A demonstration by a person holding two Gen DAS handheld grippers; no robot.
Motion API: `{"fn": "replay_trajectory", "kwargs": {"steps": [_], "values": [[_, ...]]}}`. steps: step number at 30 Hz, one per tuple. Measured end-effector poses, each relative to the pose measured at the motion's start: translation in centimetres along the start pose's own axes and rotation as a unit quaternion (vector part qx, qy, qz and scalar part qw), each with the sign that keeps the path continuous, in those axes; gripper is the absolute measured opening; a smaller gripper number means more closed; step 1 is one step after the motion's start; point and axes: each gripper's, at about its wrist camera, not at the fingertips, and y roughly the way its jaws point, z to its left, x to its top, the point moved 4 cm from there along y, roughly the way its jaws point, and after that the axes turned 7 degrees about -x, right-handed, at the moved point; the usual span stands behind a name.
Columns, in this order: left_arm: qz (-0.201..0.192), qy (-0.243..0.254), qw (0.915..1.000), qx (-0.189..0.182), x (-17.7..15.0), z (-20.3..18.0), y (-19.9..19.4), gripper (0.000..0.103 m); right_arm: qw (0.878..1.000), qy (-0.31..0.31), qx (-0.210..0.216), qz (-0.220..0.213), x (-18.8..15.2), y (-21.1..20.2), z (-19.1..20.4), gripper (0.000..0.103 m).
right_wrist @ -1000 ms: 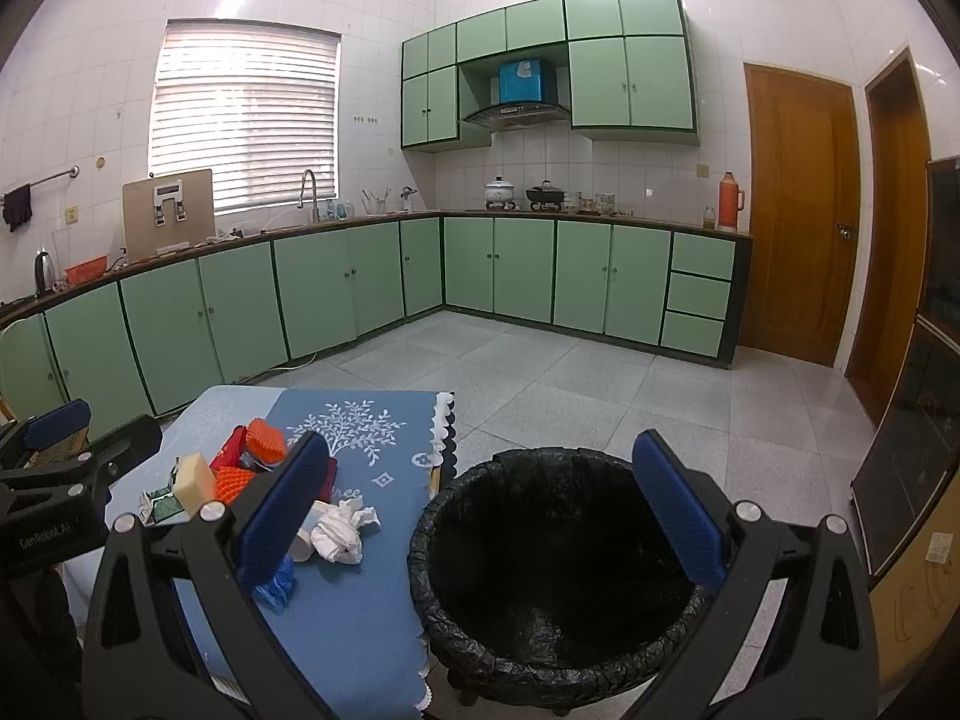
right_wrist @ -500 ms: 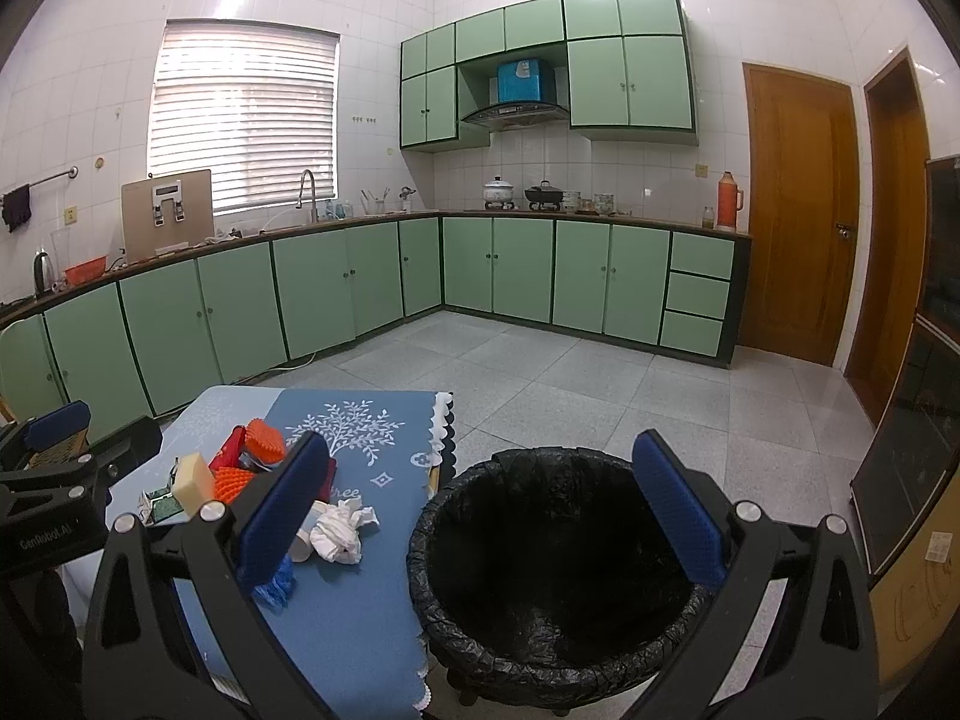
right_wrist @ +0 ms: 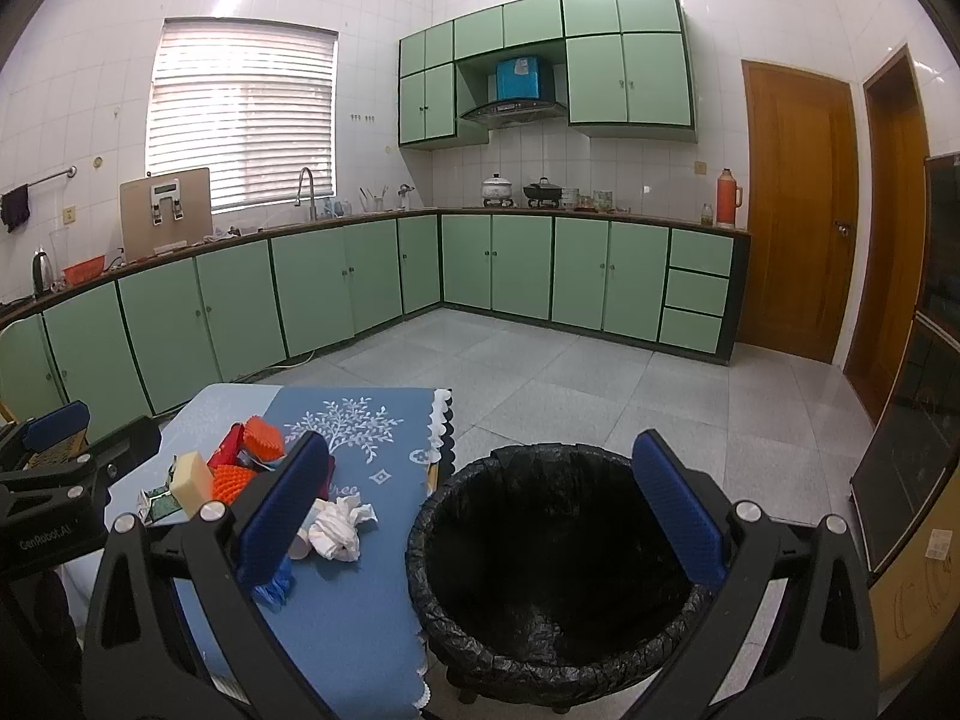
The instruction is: Collect trash
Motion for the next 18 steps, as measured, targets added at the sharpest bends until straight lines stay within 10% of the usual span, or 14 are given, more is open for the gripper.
{"fn": "replay_trajectory", "kwargs": {"steps": [18], "values": [[0.003, 0.000, 1.0000, 0.001, -0.82, -0.45, 0.51, 0.097, 1.000, 0.000, -0.001, 0.004, -0.33, 0.40, 0.15, 0.098]]}}
